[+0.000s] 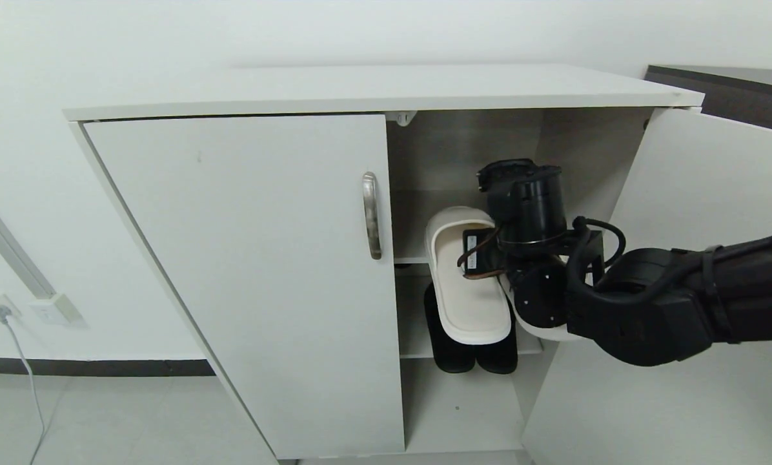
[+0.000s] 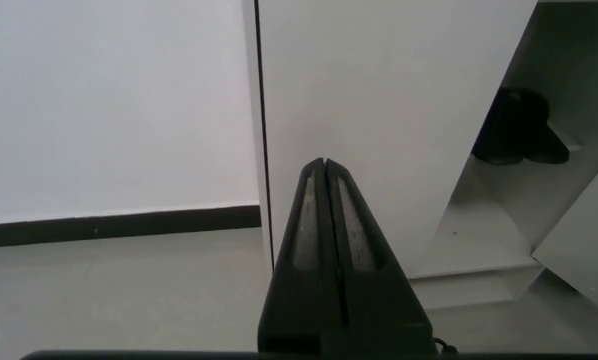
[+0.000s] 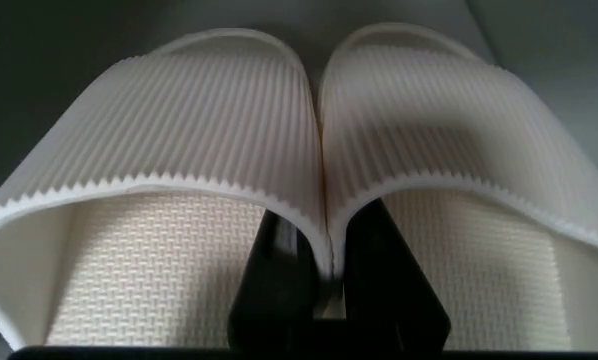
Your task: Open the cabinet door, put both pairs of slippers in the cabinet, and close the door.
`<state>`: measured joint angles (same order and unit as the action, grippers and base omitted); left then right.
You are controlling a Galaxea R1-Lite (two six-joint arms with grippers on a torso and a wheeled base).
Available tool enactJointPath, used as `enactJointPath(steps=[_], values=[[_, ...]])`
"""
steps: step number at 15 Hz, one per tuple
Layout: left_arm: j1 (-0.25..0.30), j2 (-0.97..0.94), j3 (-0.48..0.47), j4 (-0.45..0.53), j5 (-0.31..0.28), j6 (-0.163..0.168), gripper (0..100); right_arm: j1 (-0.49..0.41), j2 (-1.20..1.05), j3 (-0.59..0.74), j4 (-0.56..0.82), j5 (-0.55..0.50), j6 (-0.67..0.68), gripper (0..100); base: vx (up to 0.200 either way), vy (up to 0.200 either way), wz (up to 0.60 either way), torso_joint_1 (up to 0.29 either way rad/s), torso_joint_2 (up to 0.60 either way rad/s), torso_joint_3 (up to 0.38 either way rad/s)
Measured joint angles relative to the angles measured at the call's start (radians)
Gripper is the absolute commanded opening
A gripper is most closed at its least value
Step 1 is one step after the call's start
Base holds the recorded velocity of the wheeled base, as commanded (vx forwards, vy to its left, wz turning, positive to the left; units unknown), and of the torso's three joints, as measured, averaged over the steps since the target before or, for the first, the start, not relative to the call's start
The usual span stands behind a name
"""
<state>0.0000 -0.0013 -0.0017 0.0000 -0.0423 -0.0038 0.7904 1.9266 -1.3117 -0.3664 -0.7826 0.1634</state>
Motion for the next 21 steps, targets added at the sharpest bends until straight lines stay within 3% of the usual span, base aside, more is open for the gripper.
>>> enactJointPath(steps=[12, 16, 21], values=[[0.0, 0.0, 0.0, 0.0, 0.001, -0.002, 0, -0.105, 0.17, -0.431, 0.27, 0.103, -0.001, 0, 0.0, 0.0, 0.0, 0.0, 0.0, 0.0], [0.0, 0.0, 0.0, 0.0, 0.001, -0.002, 0, -0.132, 0.227, -0.536, 0.285, 0.107, -0.001, 0, 0.0, 0.0, 0.0, 0.0, 0.0, 0.0], [0.0, 0.0, 0.0, 0.0, 0.003, -0.004, 0, -0.148, 0.259, -0.567, 0.289, 0.121, -0.001, 0, 0.0, 0.0, 0.0, 0.0, 0.0, 0.0]])
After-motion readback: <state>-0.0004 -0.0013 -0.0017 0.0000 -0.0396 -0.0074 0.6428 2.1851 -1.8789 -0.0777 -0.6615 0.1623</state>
